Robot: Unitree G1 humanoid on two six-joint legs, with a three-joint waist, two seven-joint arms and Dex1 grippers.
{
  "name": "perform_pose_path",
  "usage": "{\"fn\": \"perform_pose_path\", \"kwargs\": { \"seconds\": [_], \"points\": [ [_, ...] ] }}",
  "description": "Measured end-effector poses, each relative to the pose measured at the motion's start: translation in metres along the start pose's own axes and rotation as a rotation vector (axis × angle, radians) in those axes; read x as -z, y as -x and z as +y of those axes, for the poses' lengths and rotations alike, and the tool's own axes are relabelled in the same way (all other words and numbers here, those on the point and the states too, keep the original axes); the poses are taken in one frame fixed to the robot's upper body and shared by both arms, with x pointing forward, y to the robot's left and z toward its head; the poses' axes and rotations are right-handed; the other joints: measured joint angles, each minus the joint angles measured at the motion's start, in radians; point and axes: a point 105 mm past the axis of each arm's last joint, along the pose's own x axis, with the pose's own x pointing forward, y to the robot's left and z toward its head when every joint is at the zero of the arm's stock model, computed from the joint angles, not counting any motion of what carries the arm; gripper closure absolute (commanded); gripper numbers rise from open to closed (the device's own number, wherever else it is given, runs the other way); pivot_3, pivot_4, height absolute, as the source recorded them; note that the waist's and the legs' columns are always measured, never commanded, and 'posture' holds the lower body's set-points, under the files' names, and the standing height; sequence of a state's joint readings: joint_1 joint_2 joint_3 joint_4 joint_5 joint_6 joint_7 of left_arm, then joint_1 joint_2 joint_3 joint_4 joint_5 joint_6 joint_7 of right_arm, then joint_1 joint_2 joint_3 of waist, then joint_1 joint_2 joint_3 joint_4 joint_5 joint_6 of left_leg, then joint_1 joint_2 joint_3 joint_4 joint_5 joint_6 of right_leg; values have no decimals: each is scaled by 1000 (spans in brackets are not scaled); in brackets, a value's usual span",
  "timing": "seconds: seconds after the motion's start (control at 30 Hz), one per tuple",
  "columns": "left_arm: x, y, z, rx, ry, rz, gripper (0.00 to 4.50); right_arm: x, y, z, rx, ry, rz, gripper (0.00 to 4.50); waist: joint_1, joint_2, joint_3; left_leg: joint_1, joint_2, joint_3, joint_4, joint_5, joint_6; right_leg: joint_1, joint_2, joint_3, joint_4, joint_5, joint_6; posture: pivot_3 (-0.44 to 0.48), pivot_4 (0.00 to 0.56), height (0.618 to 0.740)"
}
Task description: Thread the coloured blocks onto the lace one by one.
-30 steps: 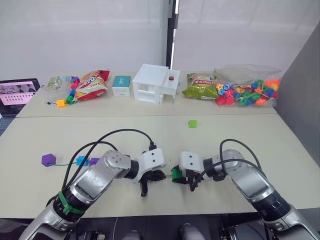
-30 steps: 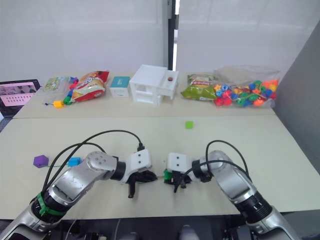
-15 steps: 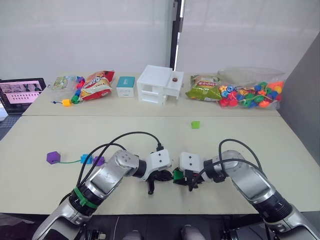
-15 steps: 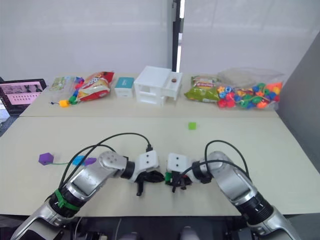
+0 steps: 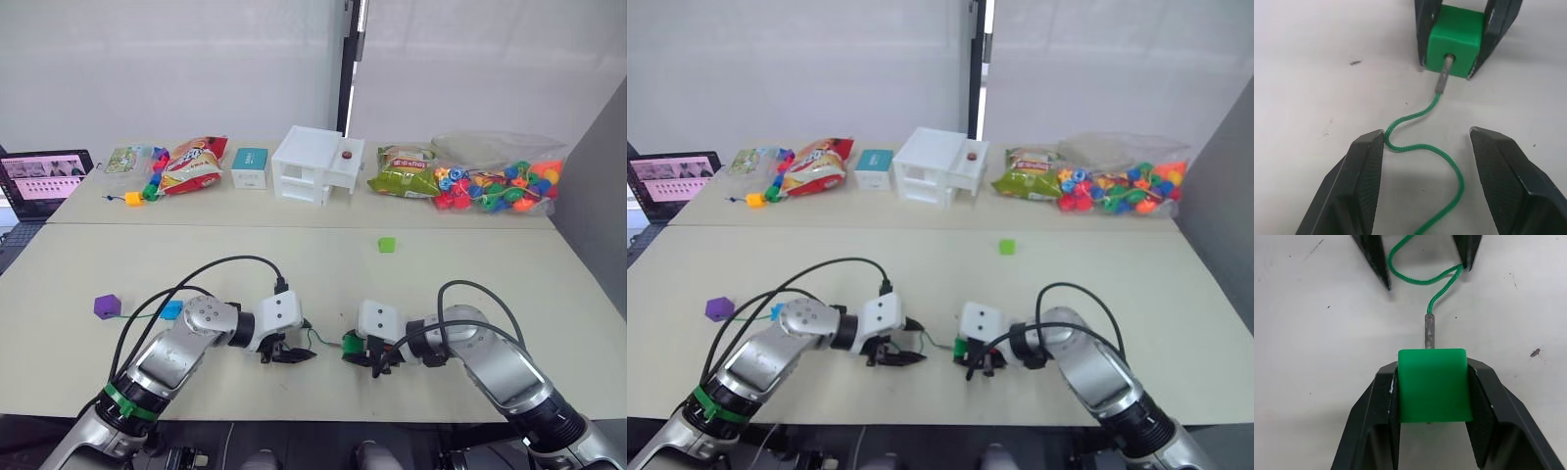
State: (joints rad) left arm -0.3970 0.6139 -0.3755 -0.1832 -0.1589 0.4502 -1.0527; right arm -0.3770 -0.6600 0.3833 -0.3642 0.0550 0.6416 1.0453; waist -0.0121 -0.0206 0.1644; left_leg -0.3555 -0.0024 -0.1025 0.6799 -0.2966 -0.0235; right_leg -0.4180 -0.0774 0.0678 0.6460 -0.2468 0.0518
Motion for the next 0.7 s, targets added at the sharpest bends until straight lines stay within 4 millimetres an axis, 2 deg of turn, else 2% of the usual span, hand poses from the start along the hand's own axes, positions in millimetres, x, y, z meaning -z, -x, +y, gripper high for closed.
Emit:
{"fn": "perform_pose_path", "kwargs": {
  "seconds": [0.03, 0.07, 0.33, 0.57, 0.7],
  "points": [
    [0, -3, -1, 4, -4, -9, 1559, 0, 0, 0, 1, -2, -1, 3297, 0, 0, 0, 0, 0, 0, 0, 0, 0, 0, 0, 0, 0, 0, 0, 0, 150, 740],
    [0, -5, -1, 5, -8, -12, 1824, 0, 0, 0, 1, -4, -1, 3297, 0, 0, 0, 0, 0, 0, 0, 0, 0, 0, 0, 0, 0, 0, 0, 0, 150, 740],
    [-3, -15, 3, -8, -8, -56, 4378, 1, 2, 1, 4, -7, 12, 3297, -1, 0, 0, 0, 0, 0, 0, 0, 0, 0, 0, 0, 0, 0, 0, 0, 150, 740],
    [-4, -16, 1, 4, -9, -58, 4446, 1, 2, 1, 13, -16, 16, 3297, 0, 0, 0, 0, 0, 0, 0, 0, 0, 0, 0, 0, 0, 0, 0, 0, 150, 740],
    [-12, -22, 0, 22, -15, -74, 4446, 1, 2, 1, 14, -18, 16, 3297, -1, 0, 0, 0, 0, 0, 0, 0, 0, 0, 0, 0, 0, 0, 0, 0, 150, 740]
  ]
}}
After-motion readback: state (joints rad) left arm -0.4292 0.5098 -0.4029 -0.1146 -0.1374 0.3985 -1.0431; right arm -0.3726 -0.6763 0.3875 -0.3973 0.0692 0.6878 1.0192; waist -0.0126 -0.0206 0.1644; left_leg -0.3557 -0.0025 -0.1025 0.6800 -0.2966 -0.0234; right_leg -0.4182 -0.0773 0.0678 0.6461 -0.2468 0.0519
